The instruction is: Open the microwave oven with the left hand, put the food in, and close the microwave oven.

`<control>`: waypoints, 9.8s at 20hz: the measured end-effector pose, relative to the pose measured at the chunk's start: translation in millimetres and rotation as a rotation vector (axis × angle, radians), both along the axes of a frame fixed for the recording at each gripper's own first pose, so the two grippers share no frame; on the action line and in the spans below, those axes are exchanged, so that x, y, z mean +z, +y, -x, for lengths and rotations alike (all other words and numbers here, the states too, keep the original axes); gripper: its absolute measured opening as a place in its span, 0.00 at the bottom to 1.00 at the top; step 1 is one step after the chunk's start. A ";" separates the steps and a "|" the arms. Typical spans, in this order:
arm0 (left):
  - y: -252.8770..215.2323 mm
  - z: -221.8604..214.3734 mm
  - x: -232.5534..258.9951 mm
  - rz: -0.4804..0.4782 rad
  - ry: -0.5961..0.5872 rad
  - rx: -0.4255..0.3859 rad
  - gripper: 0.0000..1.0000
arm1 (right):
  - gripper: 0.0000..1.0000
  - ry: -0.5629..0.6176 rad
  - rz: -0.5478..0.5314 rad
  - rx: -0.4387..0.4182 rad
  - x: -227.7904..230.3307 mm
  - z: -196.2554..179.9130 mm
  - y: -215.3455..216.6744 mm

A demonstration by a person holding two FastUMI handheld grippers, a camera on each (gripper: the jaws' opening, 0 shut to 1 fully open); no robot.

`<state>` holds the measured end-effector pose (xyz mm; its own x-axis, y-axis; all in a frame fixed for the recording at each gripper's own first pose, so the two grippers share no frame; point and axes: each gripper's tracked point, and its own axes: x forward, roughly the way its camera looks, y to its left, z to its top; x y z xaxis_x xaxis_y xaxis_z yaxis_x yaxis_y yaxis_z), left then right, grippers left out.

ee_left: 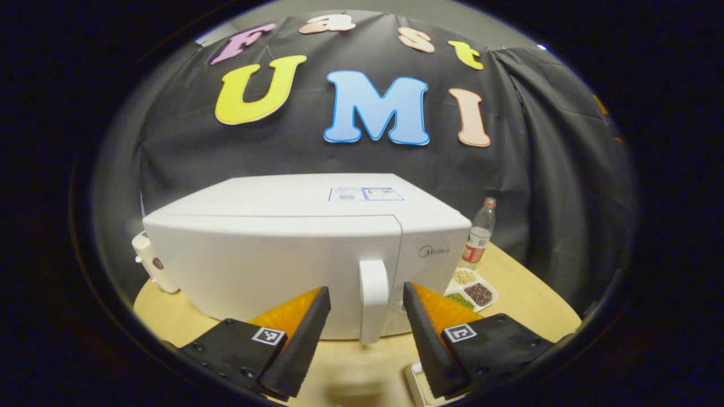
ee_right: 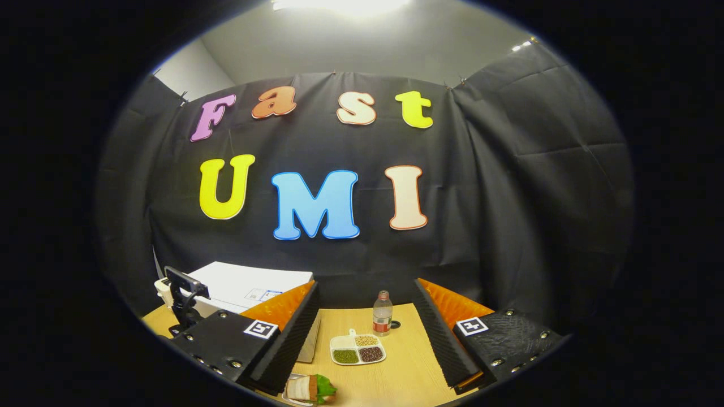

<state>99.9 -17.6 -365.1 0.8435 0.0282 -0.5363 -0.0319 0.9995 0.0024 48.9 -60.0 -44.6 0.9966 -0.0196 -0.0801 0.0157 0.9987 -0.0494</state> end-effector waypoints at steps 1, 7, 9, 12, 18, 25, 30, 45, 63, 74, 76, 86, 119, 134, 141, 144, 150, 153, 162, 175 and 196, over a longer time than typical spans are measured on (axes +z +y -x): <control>1.7 -1.1 -4.2 -0.005 0.010 0.010 0.75 | 0.99 0.001 0.000 -0.006 1.0 -2.4 -4.4; -11.9 -6.3 -11.7 -0.014 0.026 -0.016 0.27 | 0.99 0.009 -0.019 -0.016 -1.6 -6.7 -13.0; -11.0 -3.3 -9.5 -0.013 0.035 -0.030 0.18 | 0.99 0.012 -0.026 -0.016 -3.5 -4.5 -11.2; -12.1 -3.6 -9.6 -0.007 0.054 -0.050 0.06 | 0.99 0.014 -0.031 -0.015 -6.2 0.0 -7.3; -13.4 -2.7 -8.0 0.009 0.101 -0.091 0.06 | 0.99 -0.002 -0.035 -0.016 -0.6 7.7 -1.1; -11.9 -2.0 -6.0 0.036 0.127 -0.122 0.06 | 0.99 -0.018 -0.027 -0.040 6.6 19.4 1.5; -12.9 39.9 0.7 0.032 0.128 -0.161 0.06 | 0.99 -0.028 -0.023 -0.066 7.1 26.1 0.1; 43.2 195.1 34.3 0.080 0.169 -0.331 0.06 | 0.99 0.000 -0.051 0.044 -9.3 38.9 85.8; 212.9 321.6 59.7 0.063 0.208 -0.329 0.08 | 0.99 0.113 -0.093 0.162 -52.6 36.3 175.7; 303.3 342.2 63.9 0.005 0.187 -0.229 0.07 | 0.99 0.240 -0.072 0.207 -87.2 33.9 192.7; 308.9 343.0 63.9 0.006 0.181 -0.216 0.09 | 0.98 0.265 -0.071 0.222 -95.0 32.7 194.4; 344.5 376.8 70.3 0.034 0.175 -0.059 0.19 | 0.98 0.349 -0.097 0.275 -114.8 31.4 173.0; 92.8 178.0 363.6 -0.051 -0.371 0.049 0.97 | 0.78 1.076 -0.659 0.308 -337.5 62.2 91.1; 158.0 162.1 361.9 0.037 -0.387 -0.052 0.96 | 0.20 0.947 -0.687 0.304 -264.7 75.1 131.2; 195.2 160.7 371.1 0.071 -0.422 -0.078 0.96 | 0.20 0.842 -0.720 0.404 -217.6 69.6 203.6; 218.9 168.1 375.2 0.069 -0.429 -0.071 0.95 | 0.19 0.831 -0.760 0.428 -209.4 67.2 235.5; 281.3 184.8 380.3 0.038 -0.431 -0.025 0.96 | 0.20 0.814 -0.842 0.460 -206.5 54.3 293.2; 305.8 189.5 381.2 0.027 -0.424 -0.013 0.96 | 0.20 0.801 -0.885 0.440 -210.8 40.9 318.6; 359.8 202.7 361.0 0.003 -0.381 0.031 0.96 | 0.19 0.676 -1.194 0.253 -233.3 -18.9 365.3; 409.6 217.1 337.7 -0.022 -0.316 0.109 0.96 | 0.20 0.448 -1.342 -0.050 -299.5 -115.5 391.8; 412.5 202.8 325.5 -0.011 -0.280 0.083 0.96 | 0.50 0.482 -1.161 -0.132 -343.5 -138.5 383.9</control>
